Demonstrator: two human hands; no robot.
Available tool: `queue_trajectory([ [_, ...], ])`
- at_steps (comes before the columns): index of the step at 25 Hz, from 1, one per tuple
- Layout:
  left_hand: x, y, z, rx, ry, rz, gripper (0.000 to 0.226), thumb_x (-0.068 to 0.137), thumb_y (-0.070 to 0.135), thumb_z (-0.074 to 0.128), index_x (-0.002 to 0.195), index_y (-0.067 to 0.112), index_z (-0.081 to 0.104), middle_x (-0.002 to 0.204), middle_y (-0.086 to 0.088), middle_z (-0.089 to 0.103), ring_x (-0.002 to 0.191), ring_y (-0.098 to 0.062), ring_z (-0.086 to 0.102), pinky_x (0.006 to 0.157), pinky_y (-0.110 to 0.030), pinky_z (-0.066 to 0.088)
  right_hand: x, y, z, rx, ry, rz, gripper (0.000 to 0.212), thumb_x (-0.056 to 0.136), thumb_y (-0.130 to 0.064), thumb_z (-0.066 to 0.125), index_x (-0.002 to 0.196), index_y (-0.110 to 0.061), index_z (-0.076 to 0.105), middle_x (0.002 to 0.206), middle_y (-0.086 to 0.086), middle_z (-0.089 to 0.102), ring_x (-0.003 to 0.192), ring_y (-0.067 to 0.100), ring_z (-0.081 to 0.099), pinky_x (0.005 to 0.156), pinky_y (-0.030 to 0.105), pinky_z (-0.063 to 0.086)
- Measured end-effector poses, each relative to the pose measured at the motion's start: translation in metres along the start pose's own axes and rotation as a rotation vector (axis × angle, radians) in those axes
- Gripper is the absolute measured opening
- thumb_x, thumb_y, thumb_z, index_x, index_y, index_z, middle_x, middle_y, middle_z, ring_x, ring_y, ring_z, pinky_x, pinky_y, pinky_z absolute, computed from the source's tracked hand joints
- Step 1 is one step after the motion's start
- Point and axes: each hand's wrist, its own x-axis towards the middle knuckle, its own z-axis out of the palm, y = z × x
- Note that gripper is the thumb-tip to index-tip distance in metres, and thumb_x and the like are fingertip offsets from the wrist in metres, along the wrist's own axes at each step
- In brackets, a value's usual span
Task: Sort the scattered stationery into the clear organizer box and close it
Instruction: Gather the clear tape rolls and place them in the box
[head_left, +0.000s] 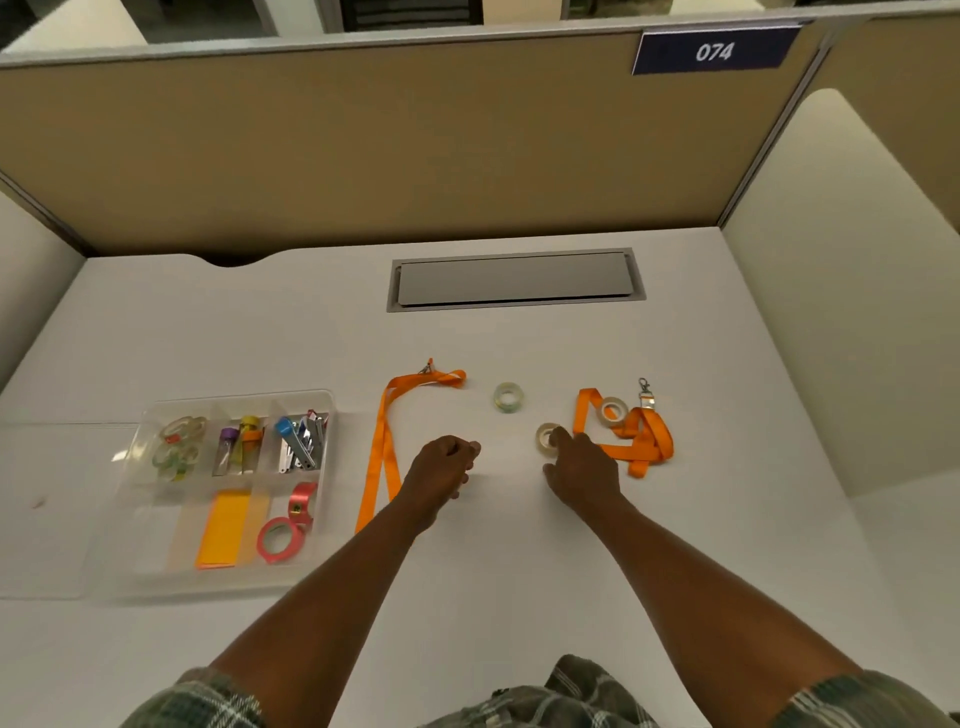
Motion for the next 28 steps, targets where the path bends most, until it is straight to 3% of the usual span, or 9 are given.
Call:
queue_trajectory([
  [3, 0.000, 0.003, 0.016, 0.065, -0.025, -0.002, 0.031, 0.094, 0.040, 0.057, 0.104, 0.012, 0.065, 0.102, -0.007, 0.069, 0.085, -0.021, 0.065, 0.070, -0.034, 0.053, -0.003, 0.002, 0.003, -0.034, 0.018, -0.053, 0.033, 0.089, -0.037, 0.065, 0.116, -0.019, 0.059, 0.111, 0.010, 0.057, 0.099, 0.028, 0.061, 0.075, 0.035, 0.049],
  [8, -0.002, 0.019, 0.045, -0.148, -0.045, -0.159, 0.041, 0.094, 0.056, 0.052, 0.109, 0.018, 0.060, 0.104, -0.009, 0.069, 0.091, -0.025, 0.070, 0.075, -0.039, 0.057, -0.008, -0.014, -0.020, 0.729, -0.178, -0.046, 0.019, 0.084, -0.043, 0.071, 0.095, -0.026, 0.071, 0.085, 0.001, 0.072, 0.079, 0.020, 0.068, 0.071, 0.039, 0.056],
  [11, 0.000, 0.032, 0.056, -0.418, -0.111, -0.204, 0.036, 0.096, 0.044, 0.056, 0.103, 0.010, 0.065, 0.095, -0.012, 0.072, 0.081, -0.027, 0.075, 0.070, -0.039, 0.060, -0.011, -0.016, -0.035, 0.858, -0.298, -0.121, 0.028, 0.080, -0.053, 0.066, 0.098, -0.033, 0.071, 0.084, -0.004, 0.072, 0.081, 0.018, 0.070, 0.068, 0.035, 0.057],
  [14, 0.004, 0.042, 0.064, -0.400, -0.084, -0.186, 0.024, 0.096, 0.028, 0.056, 0.107, 0.008, 0.065, 0.093, -0.014, 0.069, 0.072, -0.025, 0.069, 0.061, -0.034, 0.054, -0.001, -0.004, -0.045, 0.805, -0.101, -0.108, 0.020, 0.087, -0.042, 0.066, 0.097, -0.027, 0.072, 0.087, -0.004, 0.074, 0.081, 0.015, 0.069, 0.075, 0.036, 0.057],
  [17, 0.009, 0.046, 0.064, -0.293, -0.062, -0.197, 0.014, 0.090, 0.019, 0.057, 0.098, 0.009, 0.064, 0.087, -0.013, 0.067, 0.066, -0.024, 0.063, 0.057, -0.031, 0.050, 0.020, 0.025, -0.050, 0.462, 0.226, 0.012, 0.028, 0.091, -0.028, 0.064, 0.115, -0.015, 0.066, 0.110, 0.006, 0.067, 0.105, 0.024, 0.062, 0.087, 0.036, 0.052],
  [19, 0.011, 0.048, 0.064, -0.225, -0.078, -0.198, 0.012, 0.090, 0.020, 0.059, 0.089, 0.009, 0.065, 0.079, -0.010, 0.067, 0.062, -0.023, 0.062, 0.055, -0.029, 0.049, 0.030, 0.046, -0.050, 0.231, 0.151, 0.067, 0.048, 0.092, -0.025, 0.060, 0.138, -0.016, 0.051, 0.136, 0.009, 0.052, 0.124, 0.030, 0.051, 0.095, 0.038, 0.046],
  [21, 0.014, 0.049, 0.063, -0.083, -0.071, -0.160, 0.018, 0.091, 0.026, 0.061, 0.084, 0.010, 0.064, 0.075, -0.008, 0.066, 0.060, -0.020, 0.062, 0.054, -0.028, 0.048, 0.037, 0.059, -0.045, 0.033, 0.069, 0.034, 0.058, 0.094, -0.020, 0.055, 0.149, -0.018, 0.036, 0.147, 0.005, 0.043, 0.127, 0.031, 0.047, 0.093, 0.039, 0.048],
  [25, 0.025, 0.049, 0.060, 0.249, -0.038, 0.023, 0.027, 0.089, 0.036, 0.064, 0.087, 0.009, 0.065, 0.082, -0.005, 0.069, 0.066, -0.018, 0.066, 0.054, -0.026, 0.047, 0.045, 0.064, -0.037, -0.108, 0.126, 0.009, 0.049, 0.095, -0.020, 0.053, 0.142, -0.017, 0.041, 0.134, 0.009, 0.050, 0.120, 0.029, 0.051, 0.086, 0.036, 0.052],
  [28, 0.037, 0.049, 0.059, 0.623, 0.051, 0.221, 0.020, 0.087, 0.034, 0.067, 0.095, 0.016, 0.068, 0.115, -0.003, 0.063, 0.096, -0.020, 0.065, 0.079, -0.029, 0.047, 0.044, 0.063, -0.036, 0.041, 0.137, 0.098, 0.053, 0.090, -0.030, 0.063, 0.138, -0.015, 0.046, 0.131, 0.013, 0.051, 0.120, 0.031, 0.051, 0.089, 0.038, 0.050],
])
